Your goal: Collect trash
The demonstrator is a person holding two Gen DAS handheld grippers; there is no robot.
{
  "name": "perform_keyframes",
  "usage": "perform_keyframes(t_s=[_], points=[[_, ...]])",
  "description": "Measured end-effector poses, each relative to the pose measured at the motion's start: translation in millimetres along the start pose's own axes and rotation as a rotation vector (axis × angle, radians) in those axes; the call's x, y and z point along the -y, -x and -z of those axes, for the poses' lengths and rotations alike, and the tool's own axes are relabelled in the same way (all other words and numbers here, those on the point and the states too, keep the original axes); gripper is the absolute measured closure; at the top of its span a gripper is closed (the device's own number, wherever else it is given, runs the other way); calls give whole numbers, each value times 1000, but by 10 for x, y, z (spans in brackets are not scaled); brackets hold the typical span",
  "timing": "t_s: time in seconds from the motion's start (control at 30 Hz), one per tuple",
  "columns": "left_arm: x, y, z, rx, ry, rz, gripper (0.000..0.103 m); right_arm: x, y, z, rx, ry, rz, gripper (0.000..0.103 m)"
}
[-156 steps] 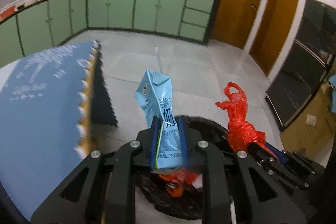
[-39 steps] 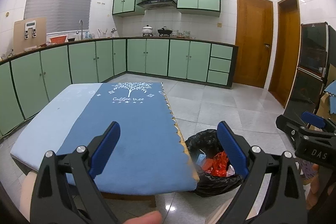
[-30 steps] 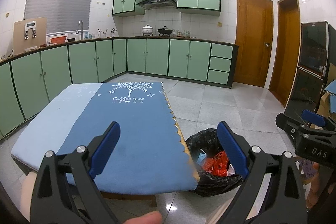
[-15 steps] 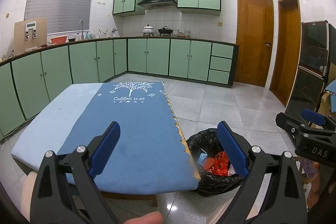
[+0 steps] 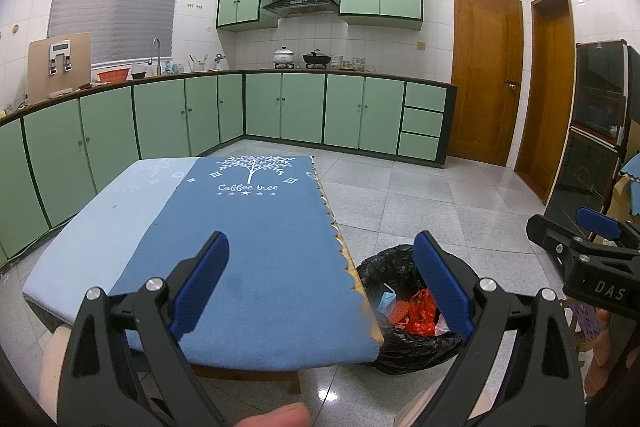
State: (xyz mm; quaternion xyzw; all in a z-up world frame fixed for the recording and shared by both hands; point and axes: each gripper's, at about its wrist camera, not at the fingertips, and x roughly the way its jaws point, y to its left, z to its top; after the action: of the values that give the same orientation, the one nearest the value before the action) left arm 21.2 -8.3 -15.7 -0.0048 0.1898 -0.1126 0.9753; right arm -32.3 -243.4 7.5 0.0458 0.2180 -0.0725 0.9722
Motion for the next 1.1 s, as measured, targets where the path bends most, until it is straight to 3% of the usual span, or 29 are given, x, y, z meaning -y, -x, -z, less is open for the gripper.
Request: perform_keyframes(t_s=[1.1], points=[[-8, -1, -19, -1, -1, 1, 12, -14, 1, 7, 1, 2, 0, 6]])
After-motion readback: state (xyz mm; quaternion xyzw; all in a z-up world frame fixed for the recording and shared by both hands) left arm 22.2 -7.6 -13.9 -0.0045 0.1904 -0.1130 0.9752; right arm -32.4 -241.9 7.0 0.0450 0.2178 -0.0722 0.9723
